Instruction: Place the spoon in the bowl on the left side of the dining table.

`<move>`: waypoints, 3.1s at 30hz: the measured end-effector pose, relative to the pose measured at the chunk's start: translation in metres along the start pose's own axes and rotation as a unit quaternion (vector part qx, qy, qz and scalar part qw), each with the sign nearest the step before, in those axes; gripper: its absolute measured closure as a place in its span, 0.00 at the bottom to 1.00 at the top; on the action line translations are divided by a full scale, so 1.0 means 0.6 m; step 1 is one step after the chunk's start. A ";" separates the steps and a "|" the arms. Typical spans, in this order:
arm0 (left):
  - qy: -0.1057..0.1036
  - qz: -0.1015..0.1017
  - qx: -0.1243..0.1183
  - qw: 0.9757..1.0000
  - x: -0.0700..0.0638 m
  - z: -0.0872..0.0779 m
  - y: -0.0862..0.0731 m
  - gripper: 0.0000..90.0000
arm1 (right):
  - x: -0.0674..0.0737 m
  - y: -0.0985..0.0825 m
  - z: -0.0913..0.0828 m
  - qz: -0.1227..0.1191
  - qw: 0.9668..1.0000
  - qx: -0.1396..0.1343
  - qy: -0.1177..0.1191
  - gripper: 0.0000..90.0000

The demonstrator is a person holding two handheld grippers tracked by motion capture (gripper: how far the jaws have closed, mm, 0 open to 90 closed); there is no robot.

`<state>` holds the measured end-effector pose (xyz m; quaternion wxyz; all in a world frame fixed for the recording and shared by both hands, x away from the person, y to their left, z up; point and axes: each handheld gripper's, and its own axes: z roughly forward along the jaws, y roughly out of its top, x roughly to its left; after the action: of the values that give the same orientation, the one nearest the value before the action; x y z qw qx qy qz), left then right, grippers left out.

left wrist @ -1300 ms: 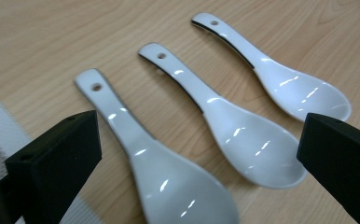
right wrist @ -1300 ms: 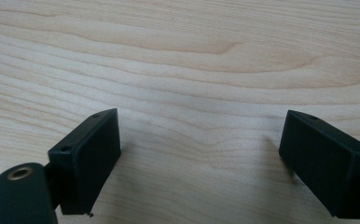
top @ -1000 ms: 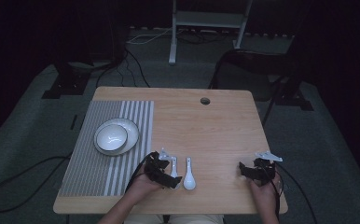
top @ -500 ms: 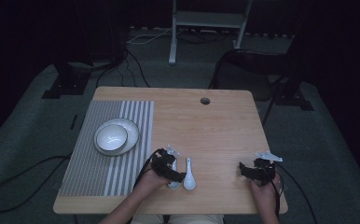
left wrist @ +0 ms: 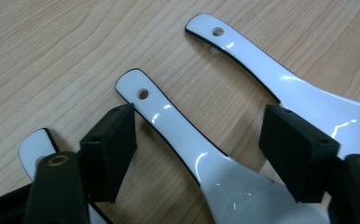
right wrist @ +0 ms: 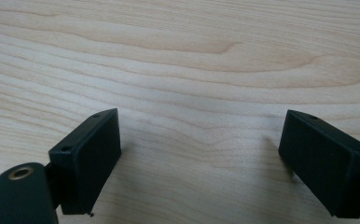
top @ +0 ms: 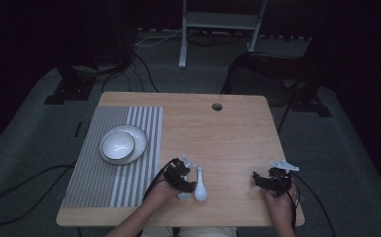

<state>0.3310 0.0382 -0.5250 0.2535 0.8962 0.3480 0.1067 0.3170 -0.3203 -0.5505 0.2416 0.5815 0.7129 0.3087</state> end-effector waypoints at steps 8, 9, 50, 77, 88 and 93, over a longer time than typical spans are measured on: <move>-0.017 0.023 -0.004 1.000 -0.003 -0.004 0.003 0.59 | 0.000 0.000 0.000 0.000 1.000 0.000 0.000 0.14; -0.017 0.023 -0.005 1.000 -0.004 -0.004 0.004 0.62 | 0.000 0.000 0.000 0.000 1.000 0.000 0.000 0.14; -0.026 0.013 -0.072 0.997 0.009 -0.048 0.016 0.83 | 0.000 0.000 0.000 0.000 1.000 0.000 0.000 0.14; -0.007 0.001 -0.126 0.992 0.046 -0.126 0.024 0.95 | 0.000 0.000 0.000 0.000 1.000 0.000 0.000 0.14; 0.023 -0.030 -0.144 0.989 0.094 -0.160 0.008 0.95 | 0.000 0.000 0.000 0.001 1.000 0.000 -0.001 0.14; 0.040 -0.039 -0.148 0.987 0.114 -0.172 0.003 0.95 | 0.000 0.000 0.000 0.001 1.000 0.000 -0.001 0.14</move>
<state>0.3444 0.1228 -0.4358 0.3732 0.8296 0.3732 0.1824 0.3170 -0.3203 -0.5505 0.2417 0.5823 0.7123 0.3085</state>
